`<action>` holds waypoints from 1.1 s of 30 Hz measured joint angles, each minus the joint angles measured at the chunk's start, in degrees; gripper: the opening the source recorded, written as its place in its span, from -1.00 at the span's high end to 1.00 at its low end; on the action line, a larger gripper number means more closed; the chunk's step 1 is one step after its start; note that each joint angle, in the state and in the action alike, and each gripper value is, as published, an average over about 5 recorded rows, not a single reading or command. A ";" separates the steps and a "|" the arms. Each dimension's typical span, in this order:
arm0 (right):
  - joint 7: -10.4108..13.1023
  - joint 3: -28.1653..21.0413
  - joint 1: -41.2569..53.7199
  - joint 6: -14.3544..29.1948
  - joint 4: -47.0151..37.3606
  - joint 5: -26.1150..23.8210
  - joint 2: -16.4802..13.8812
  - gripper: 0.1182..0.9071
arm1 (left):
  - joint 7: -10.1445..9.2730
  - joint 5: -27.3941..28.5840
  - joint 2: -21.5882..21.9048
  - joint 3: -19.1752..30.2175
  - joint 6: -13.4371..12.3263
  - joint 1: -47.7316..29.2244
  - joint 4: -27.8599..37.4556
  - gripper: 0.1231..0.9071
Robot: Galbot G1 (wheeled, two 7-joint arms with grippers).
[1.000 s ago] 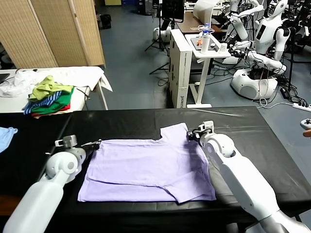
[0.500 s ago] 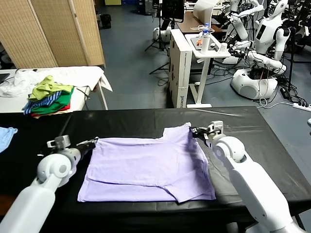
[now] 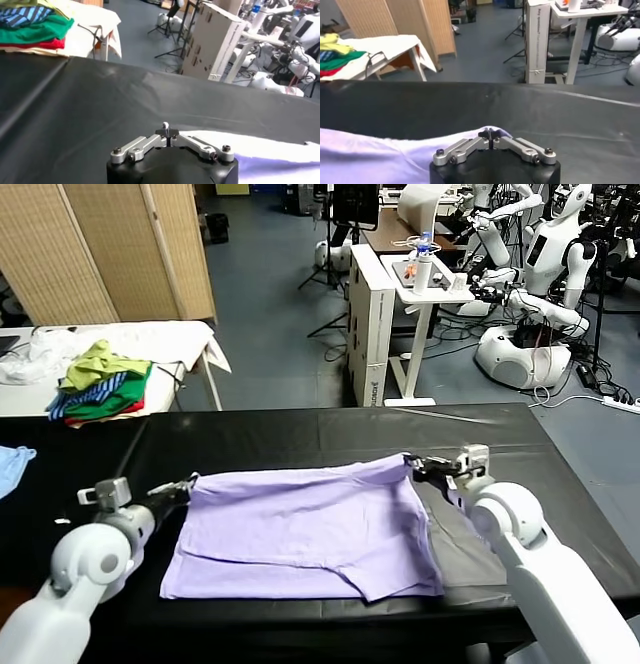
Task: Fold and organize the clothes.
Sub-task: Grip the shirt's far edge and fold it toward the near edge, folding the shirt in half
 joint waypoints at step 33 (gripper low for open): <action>-0.93 3.63 -22.00 0.00 10.75 -5.36 -3.74 0.94 | -3.70 5.08 -5.56 -9.98 1.13 18.39 -11.56 0.94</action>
